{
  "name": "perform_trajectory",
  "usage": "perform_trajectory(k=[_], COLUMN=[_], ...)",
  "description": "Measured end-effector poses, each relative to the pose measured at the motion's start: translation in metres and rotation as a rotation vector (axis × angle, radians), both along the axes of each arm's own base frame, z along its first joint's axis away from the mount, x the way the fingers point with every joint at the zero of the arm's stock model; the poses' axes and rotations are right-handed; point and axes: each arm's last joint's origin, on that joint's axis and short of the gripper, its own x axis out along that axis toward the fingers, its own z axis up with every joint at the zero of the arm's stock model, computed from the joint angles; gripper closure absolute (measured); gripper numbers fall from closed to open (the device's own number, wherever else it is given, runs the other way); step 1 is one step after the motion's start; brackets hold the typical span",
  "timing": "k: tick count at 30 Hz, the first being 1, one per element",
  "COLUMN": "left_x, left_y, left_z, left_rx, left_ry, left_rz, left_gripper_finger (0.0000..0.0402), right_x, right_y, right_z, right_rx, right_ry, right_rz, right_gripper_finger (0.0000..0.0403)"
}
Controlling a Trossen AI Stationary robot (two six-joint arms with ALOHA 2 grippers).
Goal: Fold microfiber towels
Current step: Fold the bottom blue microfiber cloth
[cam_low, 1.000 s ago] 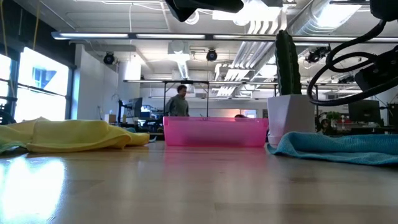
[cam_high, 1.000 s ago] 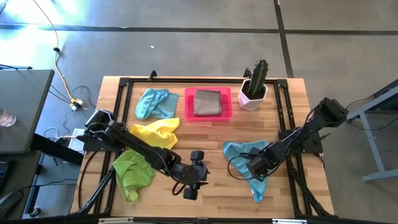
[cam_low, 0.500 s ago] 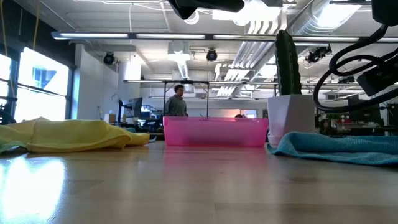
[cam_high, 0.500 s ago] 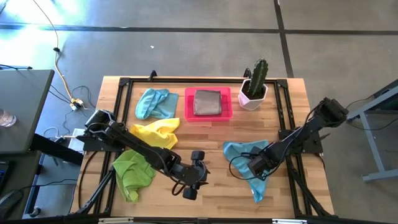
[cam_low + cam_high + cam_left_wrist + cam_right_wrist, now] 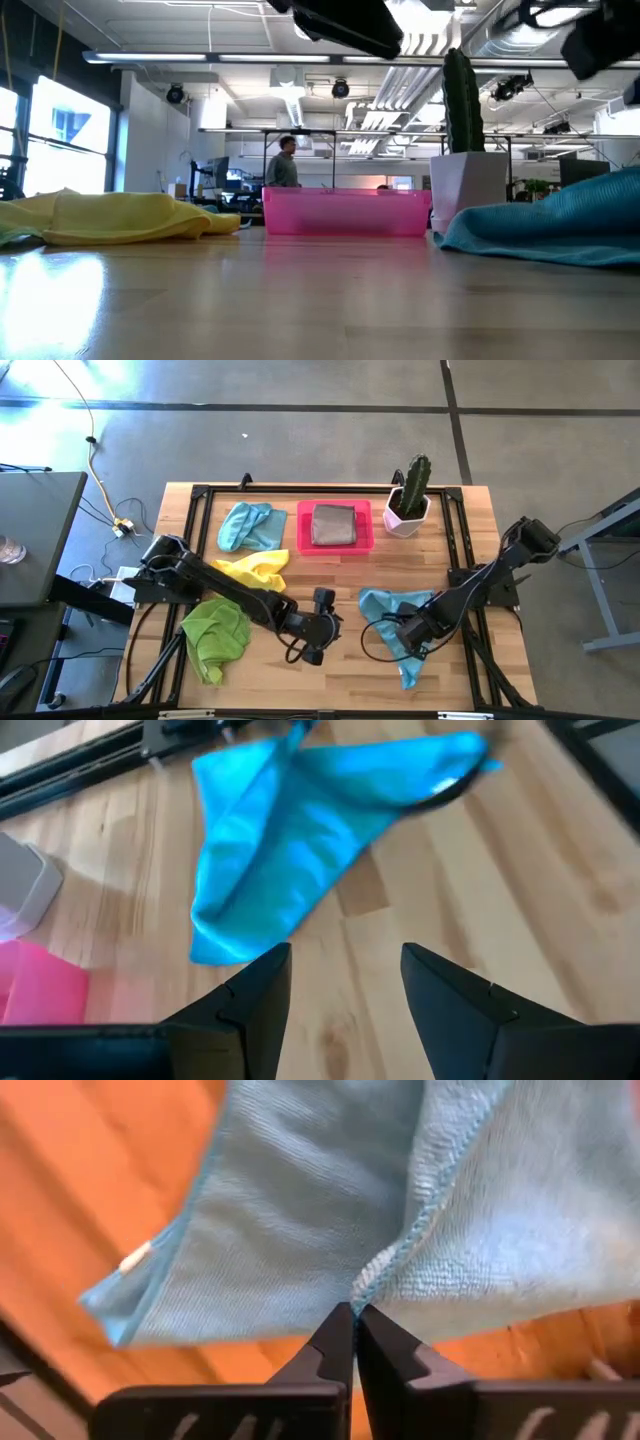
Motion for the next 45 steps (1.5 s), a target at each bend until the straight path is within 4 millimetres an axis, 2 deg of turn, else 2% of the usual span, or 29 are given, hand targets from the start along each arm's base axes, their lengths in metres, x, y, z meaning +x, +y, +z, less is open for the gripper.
perform_trajectory(k=[5,9,14,21,26,32,40,45], left_x=[0.020,0.040,0.058,0.074,0.079,0.079,0.080,0.079], left_y=[0.009,0.006,0.007,0.018,0.027,0.033,0.041,0.039], left_z=[-0.017,-0.029,-0.042,-0.059,-0.058,-0.058,-0.057,-0.058], left_rx=[0.041,0.046,0.047,0.052,0.014,-0.060,-0.030,-0.041], left_ry=[-0.055,-0.194,-0.353,-0.505,-0.599,-0.601,-0.611,-0.600], left_rz=[-0.083,-0.218,-0.344,-0.352,-0.424,-0.583,-0.583,-0.639], left_gripper_finger=[0.0220,0.0220,0.0220,0.0220,0.0220,0.0220,0.0220,0.0220], right_x=[0.006,0.006,0.006,0.014,0.019,0.023,0.034,0.041], right_y=[0.014,0.026,0.039,0.045,0.048,0.048,0.051,0.048], right_z=[0.025,0.038,0.044,0.048,0.050,0.052,0.059,0.061], right_rx=[-0.007,0.001,-0.018,-0.039,-0.029,-0.020,0.071,0.083], right_ry=[-0.125,-0.207,-0.329,-0.464,-0.533,-0.568,-0.681,-0.716], right_rz=[0.120,0.328,0.628,0.817,0.854,0.857,0.840,0.814], right_gripper_finger=[0.0402,0.0403,0.0403,0.0403,0.0403,0.0403,0.0403,0.0403])
